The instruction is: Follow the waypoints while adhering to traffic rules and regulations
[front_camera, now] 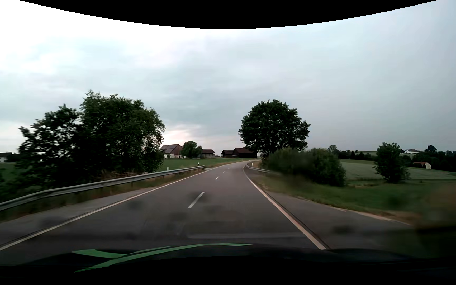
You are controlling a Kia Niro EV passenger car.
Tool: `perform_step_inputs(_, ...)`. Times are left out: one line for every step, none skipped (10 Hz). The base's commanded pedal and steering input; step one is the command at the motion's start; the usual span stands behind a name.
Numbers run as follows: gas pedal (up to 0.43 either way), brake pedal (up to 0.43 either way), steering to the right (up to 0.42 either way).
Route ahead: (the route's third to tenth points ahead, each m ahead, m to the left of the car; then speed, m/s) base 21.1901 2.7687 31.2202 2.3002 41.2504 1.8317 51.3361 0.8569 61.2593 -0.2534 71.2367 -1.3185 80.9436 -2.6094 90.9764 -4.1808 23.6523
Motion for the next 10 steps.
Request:
perform_step_inputs(0.157, 0.0, 0.009)
perform_step_inputs(0.157, 0.0, 0.009)
perform_step_inputs(0.157, 0.0, 0.009)
perform_step_inputs(0.157, 0.0, 0.009)
perform_step_inputs(0.157, 0.0, 0.009)
perform_step_inputs(0.157, 0.0, 0.009)
perform_step_inputs(0.157, 0.0, 0.01)
perform_step_inputs(0.157, 0.0, 0.011)
perform_step_inputs(0.157, 0.0, 0.012)
perform_step_inputs(0.157, 0.0, 0.012)
